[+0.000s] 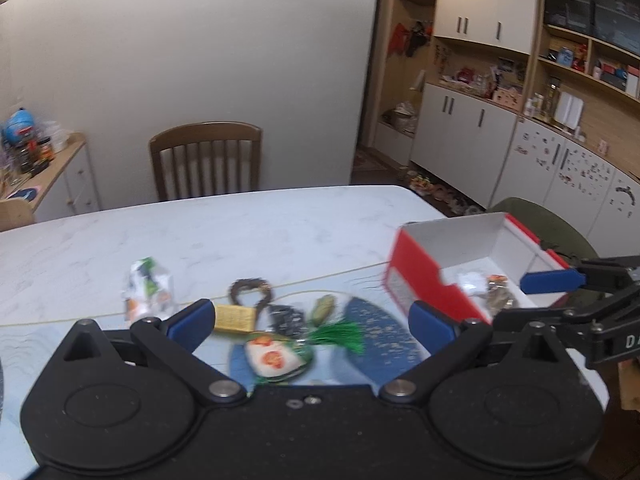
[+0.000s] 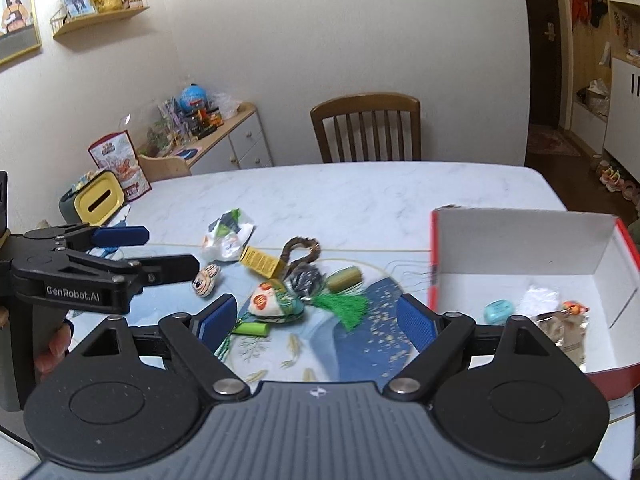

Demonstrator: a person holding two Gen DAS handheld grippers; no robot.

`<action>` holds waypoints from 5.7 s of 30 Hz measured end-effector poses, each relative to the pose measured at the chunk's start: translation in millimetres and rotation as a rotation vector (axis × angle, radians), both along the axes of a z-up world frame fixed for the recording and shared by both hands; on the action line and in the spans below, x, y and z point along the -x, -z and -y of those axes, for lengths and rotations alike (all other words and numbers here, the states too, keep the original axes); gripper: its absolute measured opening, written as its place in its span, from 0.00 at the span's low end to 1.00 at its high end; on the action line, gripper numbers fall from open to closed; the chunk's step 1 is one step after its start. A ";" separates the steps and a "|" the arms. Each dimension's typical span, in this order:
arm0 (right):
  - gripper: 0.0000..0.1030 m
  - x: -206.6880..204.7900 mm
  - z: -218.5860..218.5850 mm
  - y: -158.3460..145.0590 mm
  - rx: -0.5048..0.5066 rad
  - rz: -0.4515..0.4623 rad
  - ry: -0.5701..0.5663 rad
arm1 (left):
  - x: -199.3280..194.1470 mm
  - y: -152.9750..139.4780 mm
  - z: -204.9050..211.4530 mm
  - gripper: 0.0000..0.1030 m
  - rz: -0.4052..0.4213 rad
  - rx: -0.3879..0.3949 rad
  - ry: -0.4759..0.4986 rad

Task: Organize objects
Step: 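Withdraw both tools from the box back over the mat, then move the left tool to the bunny plush while the right approaches the green sachet, then grasp the cartoon bunny plush with the left gripper while the right grasps the green-and-white sachet, then carry the bunny plush and sachet with both grippers into the shoebox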

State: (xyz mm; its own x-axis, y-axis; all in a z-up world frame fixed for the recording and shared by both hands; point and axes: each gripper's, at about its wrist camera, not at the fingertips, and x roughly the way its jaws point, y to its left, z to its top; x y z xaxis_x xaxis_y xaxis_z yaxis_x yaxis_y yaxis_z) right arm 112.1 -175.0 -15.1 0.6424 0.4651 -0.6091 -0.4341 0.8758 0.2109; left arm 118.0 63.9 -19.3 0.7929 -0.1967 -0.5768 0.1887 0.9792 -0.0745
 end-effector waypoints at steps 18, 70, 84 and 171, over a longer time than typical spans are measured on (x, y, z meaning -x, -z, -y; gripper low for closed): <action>0.85 -27.0 -100.9 44.6 0.086 -0.075 0.026 | -39.8 62.1 -110.6 1.00 -0.093 0.016 -0.201; 0.63 -115.5 -171.3 133.0 0.212 -0.266 0.047 | -94.1 142.2 -134.8 0.48 -0.244 -0.025 -0.178; 0.62 -90.0 -134.7 89.4 0.109 -0.254 0.065 | -82.5 102.1 -123.3 0.47 -0.275 0.041 -0.145; 0.62 -193.5 195.5 92.8 0.361 -0.162 0.093 | -199.7 112.3 301.5 0.48 -0.365 -0.299 0.236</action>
